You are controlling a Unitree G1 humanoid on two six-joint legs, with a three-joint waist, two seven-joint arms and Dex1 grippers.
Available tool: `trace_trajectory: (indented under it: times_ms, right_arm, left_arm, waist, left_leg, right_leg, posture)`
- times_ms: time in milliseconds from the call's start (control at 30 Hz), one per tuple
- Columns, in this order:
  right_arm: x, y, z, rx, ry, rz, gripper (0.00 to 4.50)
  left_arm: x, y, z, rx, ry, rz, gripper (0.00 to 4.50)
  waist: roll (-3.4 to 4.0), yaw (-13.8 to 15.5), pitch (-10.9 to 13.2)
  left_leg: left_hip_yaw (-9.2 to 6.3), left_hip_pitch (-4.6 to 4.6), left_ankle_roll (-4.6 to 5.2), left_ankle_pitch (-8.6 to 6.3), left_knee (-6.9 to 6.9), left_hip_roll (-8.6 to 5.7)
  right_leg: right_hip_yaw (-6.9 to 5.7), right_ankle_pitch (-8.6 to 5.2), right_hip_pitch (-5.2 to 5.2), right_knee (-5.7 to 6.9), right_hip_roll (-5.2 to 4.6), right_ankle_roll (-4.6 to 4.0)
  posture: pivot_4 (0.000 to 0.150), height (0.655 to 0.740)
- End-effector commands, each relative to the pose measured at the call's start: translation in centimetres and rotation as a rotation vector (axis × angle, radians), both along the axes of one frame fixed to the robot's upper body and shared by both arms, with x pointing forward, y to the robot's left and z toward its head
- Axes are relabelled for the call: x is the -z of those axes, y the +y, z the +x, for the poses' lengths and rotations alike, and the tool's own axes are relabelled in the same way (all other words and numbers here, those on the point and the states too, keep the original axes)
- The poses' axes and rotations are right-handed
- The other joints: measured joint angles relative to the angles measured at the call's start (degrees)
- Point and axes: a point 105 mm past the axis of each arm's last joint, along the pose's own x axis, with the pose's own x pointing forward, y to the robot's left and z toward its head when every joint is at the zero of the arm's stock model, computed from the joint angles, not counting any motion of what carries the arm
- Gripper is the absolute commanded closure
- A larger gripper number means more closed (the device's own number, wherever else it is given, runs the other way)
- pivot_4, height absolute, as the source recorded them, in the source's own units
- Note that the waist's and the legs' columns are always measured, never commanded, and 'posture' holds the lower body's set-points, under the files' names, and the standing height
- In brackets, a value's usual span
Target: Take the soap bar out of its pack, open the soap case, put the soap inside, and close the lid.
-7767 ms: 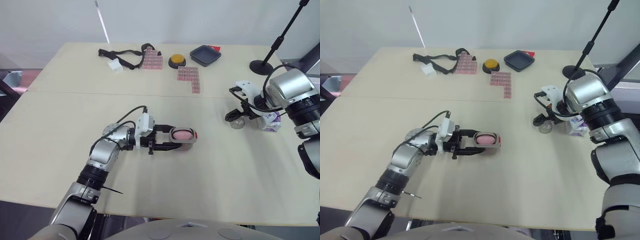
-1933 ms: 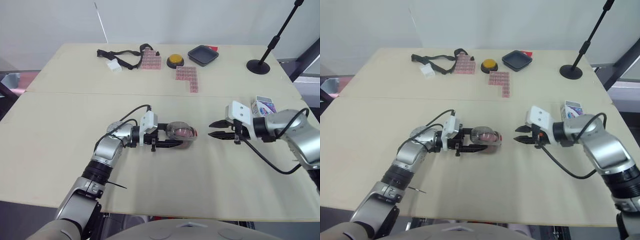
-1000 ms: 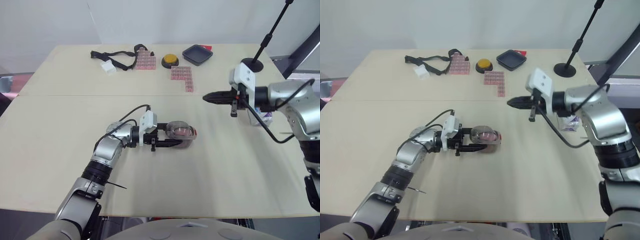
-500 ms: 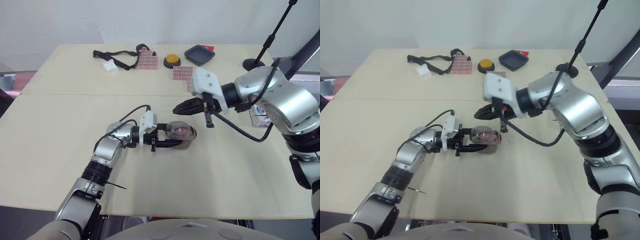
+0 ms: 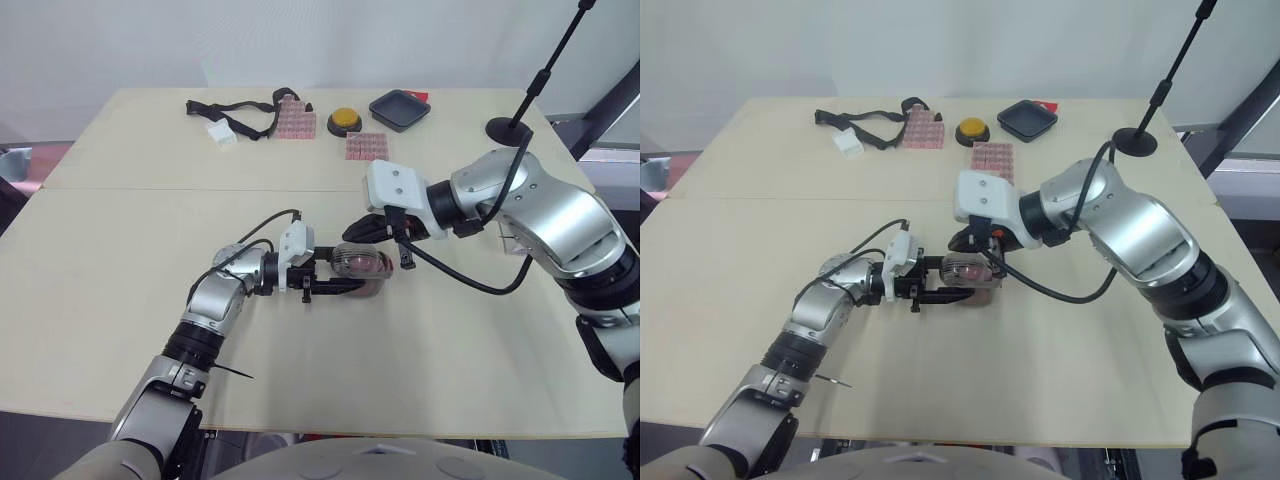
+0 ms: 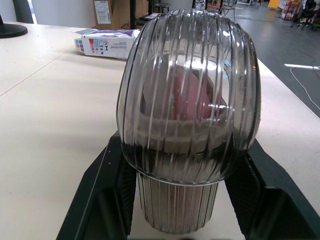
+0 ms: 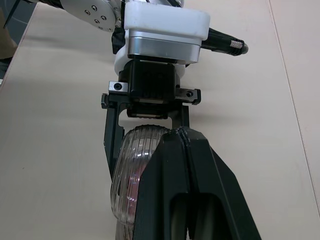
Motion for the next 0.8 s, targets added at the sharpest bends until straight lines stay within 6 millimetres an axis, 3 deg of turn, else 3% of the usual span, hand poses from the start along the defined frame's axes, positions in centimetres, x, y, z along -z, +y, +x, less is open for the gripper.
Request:
trace_trajectory:
  times_ms: [33, 800]
  right_arm:
    - [0.1, -0.1, -0.4, -0.015, -0.022, -0.011, 4.49]
    - [1.4, -1.7, -0.3, -0.003, -0.003, -0.077, 4.49]
  left_arm:
    - [-1.4, 0.2, 0.2, -0.006, -0.046, -0.04, 2.57]
    - [-1.4, 0.3, 0.2, -0.012, -0.043, -0.039, 2.57]
  waist:
    - [0.0, 0.0, 0.0]
    - [0.0, 0.0, 0.0]
  left_leg:
    - [0.0, 0.0, 0.0, 0.0, 0.0, 0.0]
    - [0.0, 0.02, 0.0, 0.0, -0.01, 0.0]
  right_leg:
    - [0.0, 0.0, 0.0, 0.0, 0.0, 0.0]
    - [0.01, 0.0, 0.01, 0.0, 0.0, 0.0]
  posture:
    - [0.15, 0.74]
    - [0.15, 0.74]
